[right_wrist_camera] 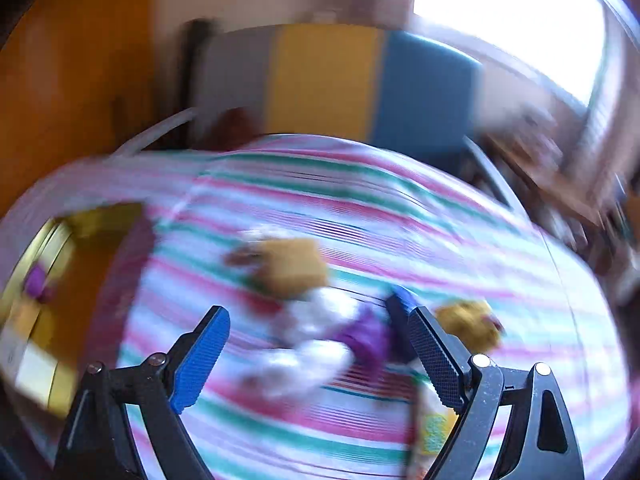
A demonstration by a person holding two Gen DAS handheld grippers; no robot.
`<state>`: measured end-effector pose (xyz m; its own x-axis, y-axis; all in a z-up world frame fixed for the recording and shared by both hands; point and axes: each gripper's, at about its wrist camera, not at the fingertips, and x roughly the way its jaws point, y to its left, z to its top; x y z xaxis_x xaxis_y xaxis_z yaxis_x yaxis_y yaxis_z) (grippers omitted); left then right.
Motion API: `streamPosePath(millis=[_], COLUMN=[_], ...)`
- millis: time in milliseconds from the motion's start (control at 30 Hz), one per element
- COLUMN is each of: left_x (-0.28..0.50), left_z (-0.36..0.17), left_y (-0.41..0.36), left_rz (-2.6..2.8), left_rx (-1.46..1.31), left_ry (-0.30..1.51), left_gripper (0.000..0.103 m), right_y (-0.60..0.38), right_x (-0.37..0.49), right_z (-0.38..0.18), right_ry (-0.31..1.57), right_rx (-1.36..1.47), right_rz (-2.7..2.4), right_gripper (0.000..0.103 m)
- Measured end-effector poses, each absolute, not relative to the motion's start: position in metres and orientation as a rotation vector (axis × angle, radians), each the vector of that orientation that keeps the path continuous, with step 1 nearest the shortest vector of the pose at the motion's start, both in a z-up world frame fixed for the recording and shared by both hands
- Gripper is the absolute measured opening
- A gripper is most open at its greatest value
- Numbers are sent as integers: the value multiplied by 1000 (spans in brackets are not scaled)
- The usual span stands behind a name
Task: Organize objects
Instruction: 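Move the left tool back toward the remaining items, then grasp the white knotted cloth bundle with the left tool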
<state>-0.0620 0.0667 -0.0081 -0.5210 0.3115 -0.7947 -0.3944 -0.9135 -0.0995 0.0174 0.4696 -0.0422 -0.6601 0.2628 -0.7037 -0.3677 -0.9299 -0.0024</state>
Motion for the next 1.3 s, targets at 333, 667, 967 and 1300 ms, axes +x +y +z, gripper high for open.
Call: streamPosePath(millis=[333, 667, 967, 1300], left_x=[-83, -148, -210, -232], left_z=[8, -40, -80, -116], left_y=[196, 303, 358, 393], left_rz=[2157, 1966, 1977, 1946], left_rx=[-1208, -1444, -1516, -1543], left_ry=[198, 106, 16, 114], left_gripper=[50, 42, 39, 33], right_y=[522, 512, 507, 505], right_x=[36, 39, 34, 29], right_z=[-41, -38, -41, -48], right_ry=[506, 558, 585, 603], right_rx=[-983, -983, -1026, -1072], right_rz=[2423, 2491, 2536, 2541], right_gripper=[91, 96, 97, 98])
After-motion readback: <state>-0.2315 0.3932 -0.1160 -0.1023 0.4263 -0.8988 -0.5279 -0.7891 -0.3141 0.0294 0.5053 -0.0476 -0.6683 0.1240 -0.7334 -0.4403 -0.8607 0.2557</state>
